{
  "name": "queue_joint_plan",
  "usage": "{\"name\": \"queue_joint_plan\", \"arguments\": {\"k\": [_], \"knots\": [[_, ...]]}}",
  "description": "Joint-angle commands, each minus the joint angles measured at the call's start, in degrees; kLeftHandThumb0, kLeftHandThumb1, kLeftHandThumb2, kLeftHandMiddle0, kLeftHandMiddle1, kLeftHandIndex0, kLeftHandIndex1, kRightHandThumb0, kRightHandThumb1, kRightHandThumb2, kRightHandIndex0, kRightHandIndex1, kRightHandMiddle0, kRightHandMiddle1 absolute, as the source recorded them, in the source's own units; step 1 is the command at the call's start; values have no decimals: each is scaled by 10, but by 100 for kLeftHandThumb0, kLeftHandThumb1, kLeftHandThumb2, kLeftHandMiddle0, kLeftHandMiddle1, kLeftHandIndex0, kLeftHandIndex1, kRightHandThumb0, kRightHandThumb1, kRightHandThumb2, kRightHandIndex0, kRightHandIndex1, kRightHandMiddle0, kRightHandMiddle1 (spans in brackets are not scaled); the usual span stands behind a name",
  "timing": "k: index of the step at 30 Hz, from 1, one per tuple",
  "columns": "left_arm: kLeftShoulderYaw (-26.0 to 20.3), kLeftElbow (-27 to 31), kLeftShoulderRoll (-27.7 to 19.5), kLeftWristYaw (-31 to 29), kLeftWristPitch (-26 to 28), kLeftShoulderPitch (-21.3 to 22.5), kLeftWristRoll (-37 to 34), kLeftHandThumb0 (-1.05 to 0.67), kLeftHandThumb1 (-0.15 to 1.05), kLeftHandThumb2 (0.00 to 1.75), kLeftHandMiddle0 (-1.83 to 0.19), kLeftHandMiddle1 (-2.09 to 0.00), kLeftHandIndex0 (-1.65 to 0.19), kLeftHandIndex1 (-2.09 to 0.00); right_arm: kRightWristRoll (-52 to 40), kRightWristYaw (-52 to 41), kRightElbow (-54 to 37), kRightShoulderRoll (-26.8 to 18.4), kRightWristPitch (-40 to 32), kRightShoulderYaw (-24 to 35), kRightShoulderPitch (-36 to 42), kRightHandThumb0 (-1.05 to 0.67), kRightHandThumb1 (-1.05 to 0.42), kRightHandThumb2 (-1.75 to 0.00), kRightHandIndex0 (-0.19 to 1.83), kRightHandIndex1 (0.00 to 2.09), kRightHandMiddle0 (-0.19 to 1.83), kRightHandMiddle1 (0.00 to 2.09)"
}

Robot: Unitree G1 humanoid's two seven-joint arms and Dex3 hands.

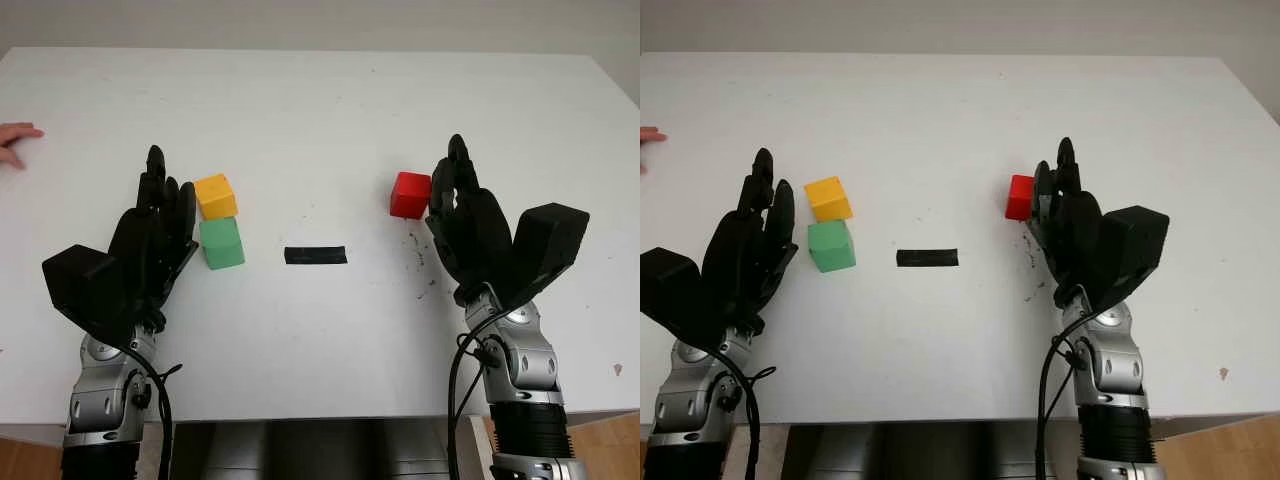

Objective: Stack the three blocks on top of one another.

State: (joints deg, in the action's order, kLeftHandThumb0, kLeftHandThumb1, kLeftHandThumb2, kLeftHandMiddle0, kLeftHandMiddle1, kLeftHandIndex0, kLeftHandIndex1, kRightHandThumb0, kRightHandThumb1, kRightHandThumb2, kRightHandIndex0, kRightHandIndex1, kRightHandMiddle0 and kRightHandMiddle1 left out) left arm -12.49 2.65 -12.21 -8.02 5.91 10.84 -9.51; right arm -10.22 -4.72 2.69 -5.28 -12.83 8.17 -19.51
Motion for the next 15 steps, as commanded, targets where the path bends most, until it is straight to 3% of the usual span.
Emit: {"name": "queue_joint_plan", "arguments": {"k": [1, 10, 12, 15], "knots": [[-1, 9, -3, -1, -3, -10, -1, -76, 105, 55, 19, -2, 19, -2, -1, 2, -7, 2, 7, 1, 4, -72, -105, -67, -19, 0, -19, 0], [0, -10, -2, 0, -4, 9, 0, -77, 105, 55, 19, -1, 19, -1, 9, 2, 6, -6, 34, 4, -7, -72, -105, -65, -19, 0, -19, 0], [1, -11, 0, 2, -5, 11, 1, -77, 105, 55, 19, -1, 19, -1, 15, 12, 1, -5, 59, 9, -8, -71, -105, -61, -19, 0, -19, 0], [2, -9, -2, 1, -6, 9, 1, -77, 105, 55, 19, -1, 19, -2, 25, 32, -24, -11, 80, 18, -23, -67, -105, -41, -9, 6, -8, 6]]}}
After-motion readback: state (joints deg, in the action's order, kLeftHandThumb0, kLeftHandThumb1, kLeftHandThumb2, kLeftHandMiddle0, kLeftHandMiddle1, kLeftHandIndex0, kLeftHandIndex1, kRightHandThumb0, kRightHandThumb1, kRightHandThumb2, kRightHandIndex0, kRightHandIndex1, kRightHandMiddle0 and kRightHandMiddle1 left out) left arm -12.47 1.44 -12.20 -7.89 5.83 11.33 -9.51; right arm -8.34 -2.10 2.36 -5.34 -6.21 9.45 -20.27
